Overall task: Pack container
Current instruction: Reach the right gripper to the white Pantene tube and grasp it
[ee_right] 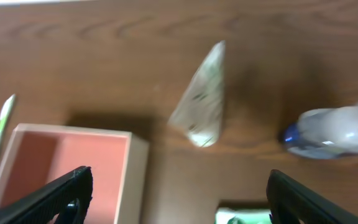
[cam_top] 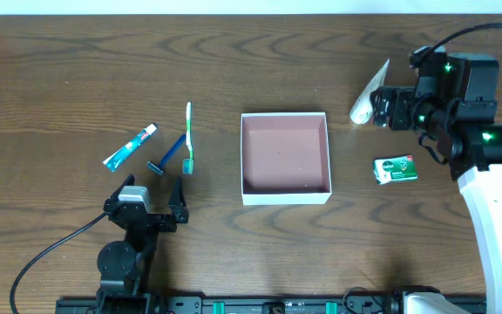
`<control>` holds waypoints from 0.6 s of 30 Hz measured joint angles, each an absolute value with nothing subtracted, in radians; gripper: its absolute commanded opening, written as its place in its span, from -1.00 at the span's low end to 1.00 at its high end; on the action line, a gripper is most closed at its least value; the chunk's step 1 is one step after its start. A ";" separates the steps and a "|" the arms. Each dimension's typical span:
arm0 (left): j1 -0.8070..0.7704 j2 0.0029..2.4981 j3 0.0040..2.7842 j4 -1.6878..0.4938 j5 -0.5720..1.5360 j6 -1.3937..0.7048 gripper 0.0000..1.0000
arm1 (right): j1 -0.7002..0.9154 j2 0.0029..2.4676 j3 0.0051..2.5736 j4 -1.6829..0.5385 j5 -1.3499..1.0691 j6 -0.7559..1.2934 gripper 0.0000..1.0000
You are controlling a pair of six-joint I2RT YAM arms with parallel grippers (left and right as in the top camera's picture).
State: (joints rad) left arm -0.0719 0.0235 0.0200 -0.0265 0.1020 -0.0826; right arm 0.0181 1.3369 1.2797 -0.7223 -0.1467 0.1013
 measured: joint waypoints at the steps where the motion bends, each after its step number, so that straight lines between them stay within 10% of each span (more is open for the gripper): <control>1: -0.072 0.023 0.020 -0.027 0.102 -0.083 0.96 | 0.019 1.343 1.280 -0.704 -0.125 0.115 0.77; 18: -0.072 0.023 0.020 -0.027 0.102 -0.083 0.96 | 0.045 1.589 1.282 -0.465 -0.034 0.216 0.43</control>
State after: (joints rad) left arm -0.0719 0.0235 0.0200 -0.0265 0.1017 -0.0826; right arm 0.0452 1.5890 1.2819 -0.4648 -0.0338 0.2161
